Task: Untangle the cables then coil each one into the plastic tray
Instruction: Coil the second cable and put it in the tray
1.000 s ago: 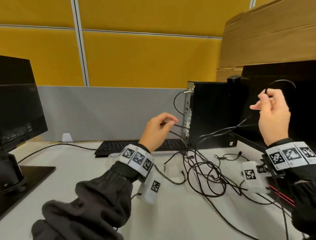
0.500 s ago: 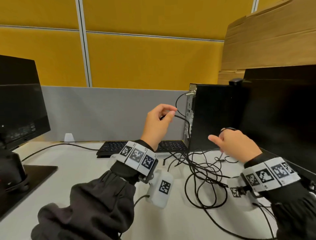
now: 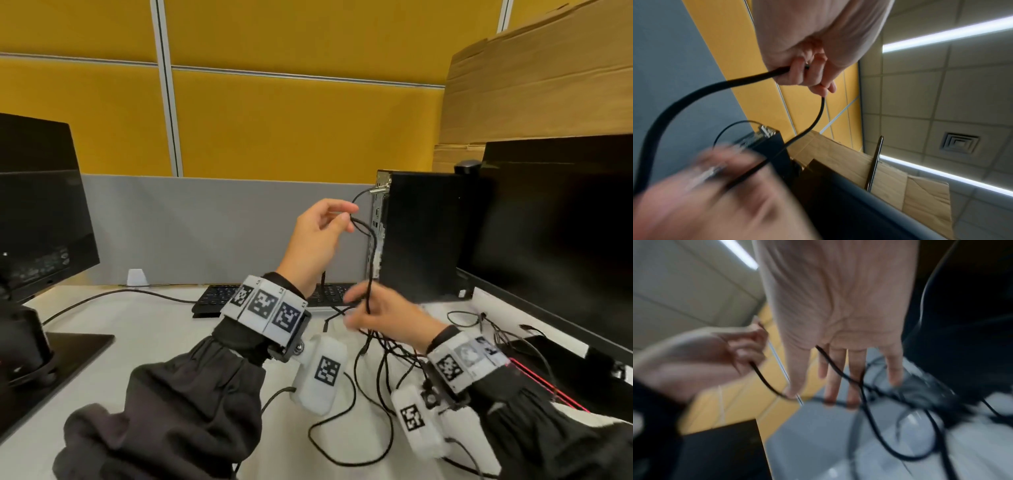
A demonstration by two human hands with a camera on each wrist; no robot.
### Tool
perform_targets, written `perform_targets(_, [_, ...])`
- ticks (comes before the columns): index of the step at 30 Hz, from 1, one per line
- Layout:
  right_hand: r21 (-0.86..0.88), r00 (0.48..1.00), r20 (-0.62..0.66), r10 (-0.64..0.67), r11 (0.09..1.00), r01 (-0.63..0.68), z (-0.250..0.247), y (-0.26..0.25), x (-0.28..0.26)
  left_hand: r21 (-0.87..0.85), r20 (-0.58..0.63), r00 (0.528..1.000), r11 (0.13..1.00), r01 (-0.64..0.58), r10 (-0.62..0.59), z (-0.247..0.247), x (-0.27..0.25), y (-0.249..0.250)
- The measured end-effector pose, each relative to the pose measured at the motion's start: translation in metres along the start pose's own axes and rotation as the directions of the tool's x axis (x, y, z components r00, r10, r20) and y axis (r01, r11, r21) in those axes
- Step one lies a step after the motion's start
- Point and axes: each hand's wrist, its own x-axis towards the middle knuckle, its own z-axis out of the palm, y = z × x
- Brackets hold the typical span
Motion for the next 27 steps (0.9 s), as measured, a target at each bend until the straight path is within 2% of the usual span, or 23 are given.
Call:
perform_targets(2, [-0.182,0.994,0.097,0.049,0.983,-0.03,0.007,0.013,0.005,0.057,-0.029,0.999,0.998,-0.018,0.019,-0.017,0.008,0.005])
perform_targets(4, [-0.314,0.987,0.129,0.098,0.948,-0.053,-0.004,0.022,0.009,0.169,-0.083,0.995,0.985,-0.039,0.054,-0.04,0.014,0.007])
perform_targets(6, [-0.426,0.99,0.072,0.125,0.901,-0.082,-0.023,0.029,0.011,0.252,-0.167,0.983,0.967,-0.034,0.078,-0.068,0.02,0.007])
perform_targets(8, [-0.569,0.988,0.01,0.153,0.814,-0.12,-0.042,0.039,0.011,0.262,-0.273,0.958,0.965,-0.011,0.085,-0.099,0.024,0.007])
perform_targets(9, [-0.595,0.987,-0.014,0.162,0.792,-0.139,-0.049,0.043,0.01,0.245,-0.323,0.943,0.97,0.002,0.08,-0.113,0.026,0.007])
perform_targets(11, [-0.577,0.989,-0.05,0.136,0.805,-0.14,-0.059,0.046,0.01,0.218,-0.377,0.924,0.976,0.014,0.071,-0.133,0.029,0.009])
perform_targets(13, [-0.589,0.994,-0.036,0.105,0.801,-0.106,-0.066,0.04,0.011,0.234,-0.426,0.901,0.972,0.018,0.086,-0.145,0.028,0.01])
perform_targets(15, [-0.628,0.991,-0.033,0.129,0.769,-0.121,-0.075,0.044,0.008,0.24,-0.518,0.848,0.971,0.02,0.111,-0.159,0.028,0.015])
perform_targets(17, [-0.632,0.985,-0.098,0.14,0.756,-0.171,-0.088,0.055,0.001,0.192,-0.6,0.792,0.981,0.011,0.108,-0.18,0.025,0.021])
perform_targets(18, [-0.612,0.98,-0.146,0.134,0.766,-0.196,-0.094,0.061,-0.003,0.165,-0.618,0.78,0.986,0.008,0.097,-0.189,0.024,0.023])
perform_targets(20, [-0.584,0.969,-0.195,0.149,0.776,-0.237,-0.105,0.064,-0.008,0.154,-0.627,0.774,0.988,0.015,0.086,-0.197,0.02,0.02])
perform_targets(23, [-0.596,0.955,-0.192,0.226,0.746,-0.297,-0.11,0.061,-0.008,0.181,-0.646,0.758,0.983,0.039,0.089,-0.192,0.018,0.012])
perform_targets(25, [-0.673,0.957,-0.235,0.169,0.683,-0.286,-0.108,0.056,-0.007,0.276,-0.649,0.748,0.959,0.061,0.139,-0.191,0.019,0.007])
perform_targets(26, [-0.706,0.96,-0.256,0.116,0.656,-0.268,-0.106,0.051,-0.005,0.364,-0.612,0.775,0.926,0.101,0.156,-0.19,0.019,0.003])
perform_targets(27, [-0.718,0.962,-0.266,0.069,0.651,-0.245,-0.101,0.045,-0.004,0.446,-0.546,0.827,0.882,0.152,0.134,-0.184,0.019,-0.001])
